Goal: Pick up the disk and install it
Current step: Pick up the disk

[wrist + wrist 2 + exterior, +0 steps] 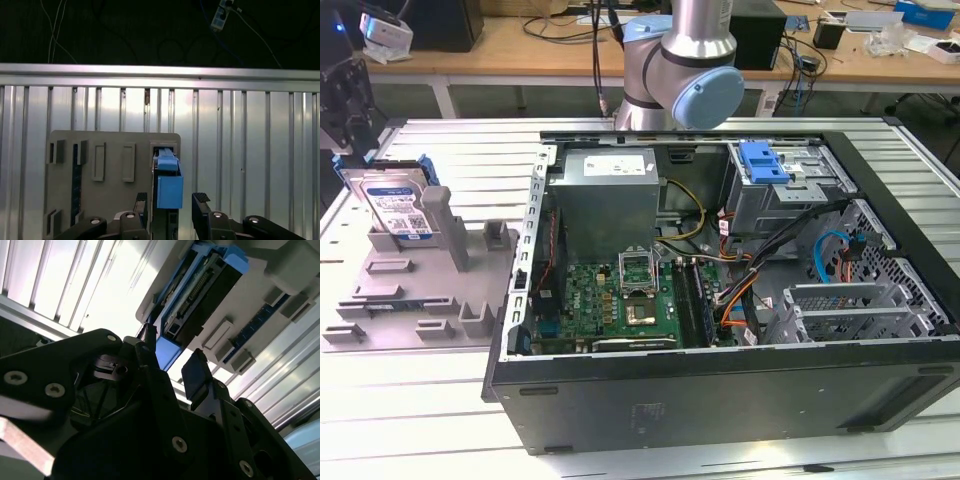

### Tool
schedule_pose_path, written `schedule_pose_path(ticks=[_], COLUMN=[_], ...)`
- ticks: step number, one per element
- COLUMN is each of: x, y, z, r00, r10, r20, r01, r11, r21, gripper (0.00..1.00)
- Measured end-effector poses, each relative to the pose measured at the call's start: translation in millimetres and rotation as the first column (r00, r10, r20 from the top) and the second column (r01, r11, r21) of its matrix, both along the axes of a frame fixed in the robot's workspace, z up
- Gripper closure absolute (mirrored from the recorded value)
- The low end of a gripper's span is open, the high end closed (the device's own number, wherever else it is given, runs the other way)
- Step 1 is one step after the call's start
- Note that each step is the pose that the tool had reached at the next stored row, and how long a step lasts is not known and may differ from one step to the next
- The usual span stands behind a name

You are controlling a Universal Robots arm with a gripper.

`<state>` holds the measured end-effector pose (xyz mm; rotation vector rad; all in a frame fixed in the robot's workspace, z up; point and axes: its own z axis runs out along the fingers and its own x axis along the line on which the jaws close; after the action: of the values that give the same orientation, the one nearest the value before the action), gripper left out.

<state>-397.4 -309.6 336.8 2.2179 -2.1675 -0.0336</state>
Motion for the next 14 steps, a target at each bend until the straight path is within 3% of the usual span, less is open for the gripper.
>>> schedule_pose_path(ticks=[14], x=[-1.1], y=[-1.1], z=[-5.4], r00=[1.0], r10=[0.0], r20=[0.0], r01=[0.0], r11=[1.0], r21=[0.0], gripper=[0.52])
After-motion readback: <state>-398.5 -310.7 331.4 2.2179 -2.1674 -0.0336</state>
